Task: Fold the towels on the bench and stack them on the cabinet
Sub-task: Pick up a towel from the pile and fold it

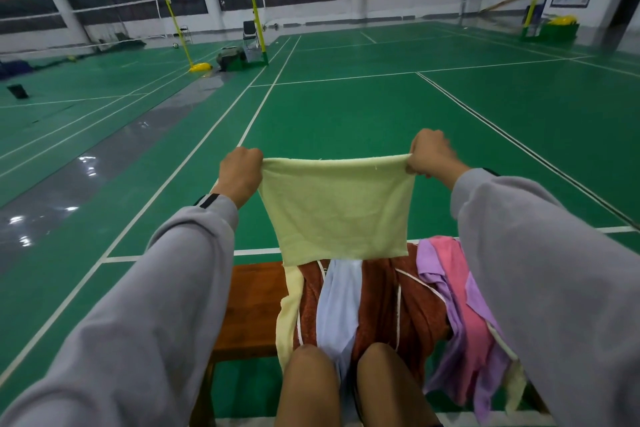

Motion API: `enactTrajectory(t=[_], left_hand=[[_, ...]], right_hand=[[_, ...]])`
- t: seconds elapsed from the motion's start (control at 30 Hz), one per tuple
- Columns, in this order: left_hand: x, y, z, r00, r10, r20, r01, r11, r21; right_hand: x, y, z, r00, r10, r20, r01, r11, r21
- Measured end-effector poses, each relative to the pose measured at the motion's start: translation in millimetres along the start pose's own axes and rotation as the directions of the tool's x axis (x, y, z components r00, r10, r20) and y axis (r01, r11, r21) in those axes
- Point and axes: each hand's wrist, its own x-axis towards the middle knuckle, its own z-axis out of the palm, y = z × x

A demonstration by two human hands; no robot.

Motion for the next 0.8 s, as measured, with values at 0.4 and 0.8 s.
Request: enactTrajectory(t=[0.4,0.8], left_hand=[[8.8,-9.1,6.4,0.991,-0.013,-0.135,0.002,0.997,-0.079],[13.6,-12.5,12.7,0.990,-0.106,-0.094,0.088,0.980,-0.179]], right_hand=[[9.7,2.8,21.0,0.996,0.066,0.063,-0.071,0.994,0.084],[35.0,-8.0,24.2,0.965,0.245,0.096,-0.262,0.883,0.390]])
